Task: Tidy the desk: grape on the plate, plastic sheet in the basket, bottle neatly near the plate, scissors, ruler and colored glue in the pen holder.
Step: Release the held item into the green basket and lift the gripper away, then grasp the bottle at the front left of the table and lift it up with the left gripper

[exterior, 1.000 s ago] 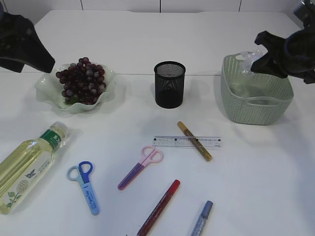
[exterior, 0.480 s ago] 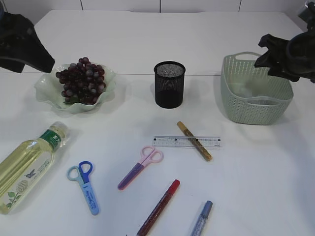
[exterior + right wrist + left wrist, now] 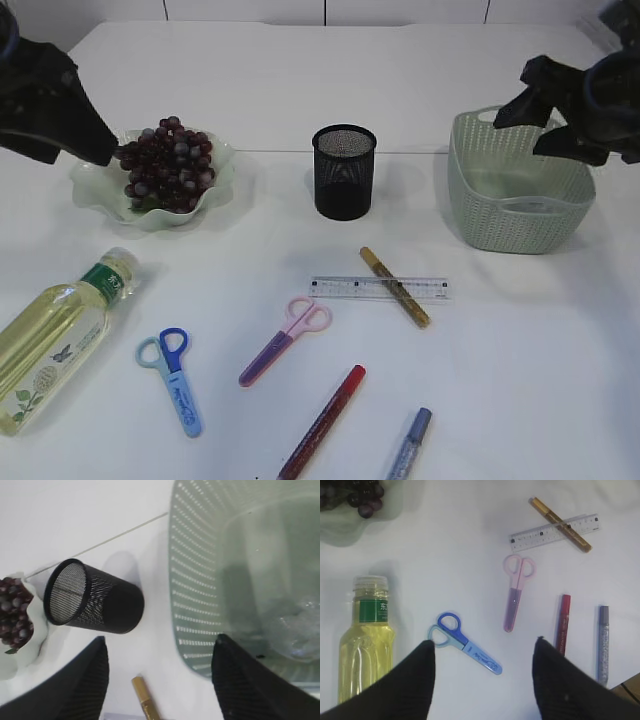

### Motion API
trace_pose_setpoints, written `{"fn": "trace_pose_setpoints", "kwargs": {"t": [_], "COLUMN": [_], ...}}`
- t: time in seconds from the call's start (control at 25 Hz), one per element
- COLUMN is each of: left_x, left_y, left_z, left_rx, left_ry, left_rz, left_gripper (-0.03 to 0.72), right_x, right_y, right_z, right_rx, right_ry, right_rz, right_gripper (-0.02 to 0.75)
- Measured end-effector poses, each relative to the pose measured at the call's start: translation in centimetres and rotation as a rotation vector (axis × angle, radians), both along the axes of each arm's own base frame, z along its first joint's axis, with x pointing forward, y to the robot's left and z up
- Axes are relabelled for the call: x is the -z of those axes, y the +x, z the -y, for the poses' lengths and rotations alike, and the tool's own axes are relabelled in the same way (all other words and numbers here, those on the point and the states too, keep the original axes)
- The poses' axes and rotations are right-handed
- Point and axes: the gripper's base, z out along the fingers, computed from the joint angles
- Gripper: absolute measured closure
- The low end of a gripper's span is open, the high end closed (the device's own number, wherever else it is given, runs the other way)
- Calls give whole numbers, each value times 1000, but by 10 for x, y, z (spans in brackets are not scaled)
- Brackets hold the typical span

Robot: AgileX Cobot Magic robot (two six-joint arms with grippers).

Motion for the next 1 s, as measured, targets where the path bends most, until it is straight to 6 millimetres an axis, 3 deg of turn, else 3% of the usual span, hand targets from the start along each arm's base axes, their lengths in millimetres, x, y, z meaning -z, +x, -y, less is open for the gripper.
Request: {"fn": "trace_pose_setpoints", "kwargs": {"t": [0.16,0.48,0.8,1.0], "left_x": [0,0,5,7], "left_y": [0,0,0,-2], "left_z": [0,0,-15,-24], "left_rx": [1,1,-56,-62], "left_ry": [2,4,164,267], "left_rz": [-2,-3,-13,-37], "left_gripper": [249,253,253,253], "right_x": [-20,-46,-64,-71], "right_y": [-18,-73,-148,-179], "right_z": [-1,9,5,2], "right_rx": [-39,-131,-157,-191], "right_ry": [-46,-297,-327,-339], "right_rz": [-40,-224,-217,-235], "right_gripper": [241,245,246,246]}}
